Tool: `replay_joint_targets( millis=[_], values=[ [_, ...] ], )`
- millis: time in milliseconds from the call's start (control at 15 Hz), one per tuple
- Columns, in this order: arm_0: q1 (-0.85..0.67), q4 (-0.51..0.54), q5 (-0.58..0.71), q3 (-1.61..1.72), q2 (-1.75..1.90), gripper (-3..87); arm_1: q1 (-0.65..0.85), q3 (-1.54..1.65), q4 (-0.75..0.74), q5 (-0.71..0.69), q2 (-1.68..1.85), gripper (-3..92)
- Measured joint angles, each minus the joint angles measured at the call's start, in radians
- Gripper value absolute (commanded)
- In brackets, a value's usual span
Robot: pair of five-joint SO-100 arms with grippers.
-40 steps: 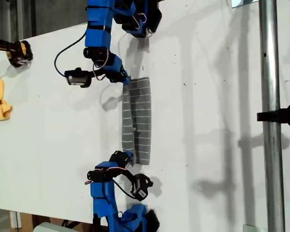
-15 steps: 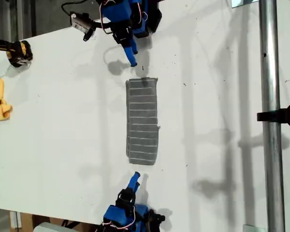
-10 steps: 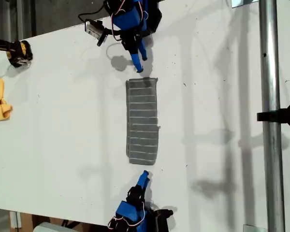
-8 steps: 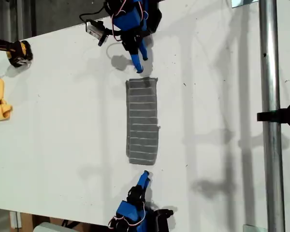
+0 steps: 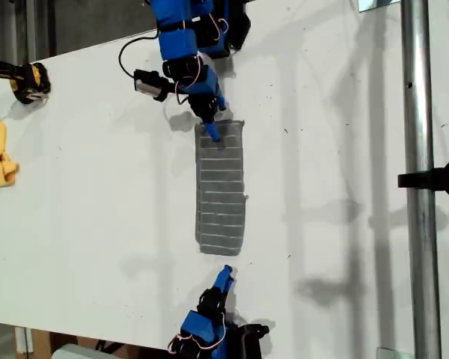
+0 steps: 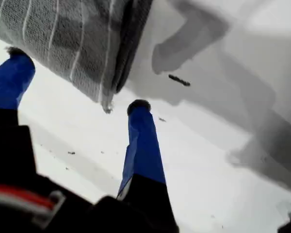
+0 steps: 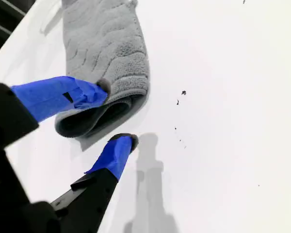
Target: Grasp corners of a towel and fold twice.
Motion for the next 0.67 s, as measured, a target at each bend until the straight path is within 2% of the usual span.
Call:
replay_joint_targets(
  millis=[133,400,533,667],
  values=[
    [0.025,0.012,-0.025,0.000,0.000,16.2,0.061,-0.106,-0.063,-0.069,-0.268,41.4],
    [0.057,0.018,-0.049,0.000,0.000,16.2,0.107,-0.218,0.020,-0.124,-0.408,39.9],
    [0.060,0.018,-0.049,0.000,0.000,16.2,0.107,-0.218,0.014,-0.144,-0.411,28.5],
    [0.061,0.018,-0.049,0.000,0.000,16.2,0.107,-0.245,-0.049,-0.152,-0.439,21.4]
  ],
)
